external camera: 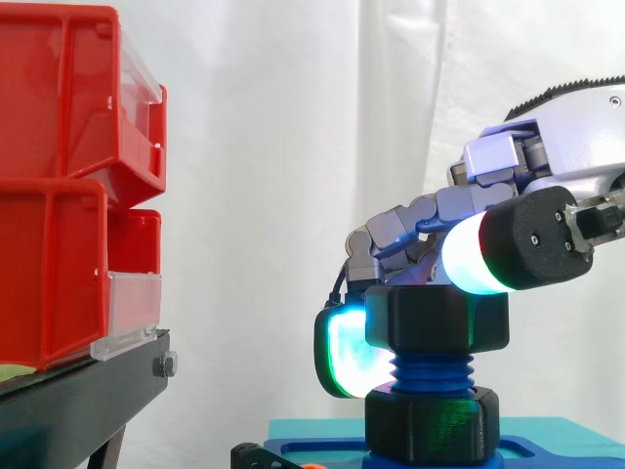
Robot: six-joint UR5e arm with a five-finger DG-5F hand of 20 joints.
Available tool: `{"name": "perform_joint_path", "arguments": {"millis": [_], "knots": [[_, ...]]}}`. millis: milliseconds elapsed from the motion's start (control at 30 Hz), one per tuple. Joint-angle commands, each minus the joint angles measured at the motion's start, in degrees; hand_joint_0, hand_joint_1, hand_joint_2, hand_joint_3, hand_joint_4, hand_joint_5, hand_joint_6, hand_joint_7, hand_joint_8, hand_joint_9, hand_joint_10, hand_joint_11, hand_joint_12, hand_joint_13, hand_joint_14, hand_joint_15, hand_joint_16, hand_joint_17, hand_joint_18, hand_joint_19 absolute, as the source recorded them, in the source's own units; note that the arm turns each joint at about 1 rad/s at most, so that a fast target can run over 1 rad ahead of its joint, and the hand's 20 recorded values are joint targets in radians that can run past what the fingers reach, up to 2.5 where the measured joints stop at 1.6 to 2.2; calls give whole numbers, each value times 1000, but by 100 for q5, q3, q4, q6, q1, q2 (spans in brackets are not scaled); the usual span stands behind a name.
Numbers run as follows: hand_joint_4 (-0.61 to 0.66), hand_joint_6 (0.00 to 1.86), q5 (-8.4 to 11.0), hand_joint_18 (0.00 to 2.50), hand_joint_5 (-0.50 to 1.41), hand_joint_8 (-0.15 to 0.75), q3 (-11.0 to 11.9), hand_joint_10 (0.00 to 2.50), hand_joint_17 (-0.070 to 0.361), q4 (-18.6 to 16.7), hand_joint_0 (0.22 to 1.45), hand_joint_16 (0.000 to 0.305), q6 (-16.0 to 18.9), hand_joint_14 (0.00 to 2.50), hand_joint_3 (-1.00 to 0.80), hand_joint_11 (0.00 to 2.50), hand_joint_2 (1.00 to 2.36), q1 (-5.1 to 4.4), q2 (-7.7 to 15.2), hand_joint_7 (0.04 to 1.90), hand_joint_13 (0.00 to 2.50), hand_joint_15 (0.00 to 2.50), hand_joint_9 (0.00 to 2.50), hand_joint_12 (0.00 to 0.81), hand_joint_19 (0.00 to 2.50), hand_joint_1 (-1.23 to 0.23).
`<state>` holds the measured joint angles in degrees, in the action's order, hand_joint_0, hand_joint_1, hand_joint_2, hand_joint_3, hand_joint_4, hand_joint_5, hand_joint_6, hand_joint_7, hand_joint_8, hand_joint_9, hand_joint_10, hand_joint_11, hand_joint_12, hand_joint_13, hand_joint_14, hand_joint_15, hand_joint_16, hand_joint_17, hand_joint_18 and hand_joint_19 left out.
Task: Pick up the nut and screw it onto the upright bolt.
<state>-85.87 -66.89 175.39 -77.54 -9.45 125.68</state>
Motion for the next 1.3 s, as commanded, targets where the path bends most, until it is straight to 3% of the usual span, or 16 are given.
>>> {"name": "perform_joint_path", "arguments": {"millis": [0,67,233,367,533,833,1267], "knots": [[190,501,-18,68,-2,252,0,0,56,-14,517,25,2,0,-500,0,1000,22,0,1501,521,0,781,286,0,-193],[193,502,-44,69,-9,254,0,0,56,-31,517,25,-6,0,-500,0,1000,31,0,1461,521,0,782,286,0,-194],[247,504,-106,86,-76,253,0,0,59,-75,514,26,-6,0,-500,0,1000,48,0,1022,538,0,774,290,0,-201],[228,503,-158,87,-106,251,18,0,63,-84,511,28,-6,0,-500,0,1000,66,0,878,535,0,734,297,0,-205],[186,502,-273,76,-146,236,220,0,69,-40,504,31,-77,0,-500,0,1000,136,0,689,505,0,680,305,0,-211],[179,501,-413,29,-157,233,422,0,75,136,494,34,-226,0,-500,0,1000,242,-9,649,437,0,595,315,0,-206],[251,503,-361,25,-99,247,422,0,74,153,499,33,-226,0,-500,0,1000,154,0,900,438,0,597,312,0,-208]]}}
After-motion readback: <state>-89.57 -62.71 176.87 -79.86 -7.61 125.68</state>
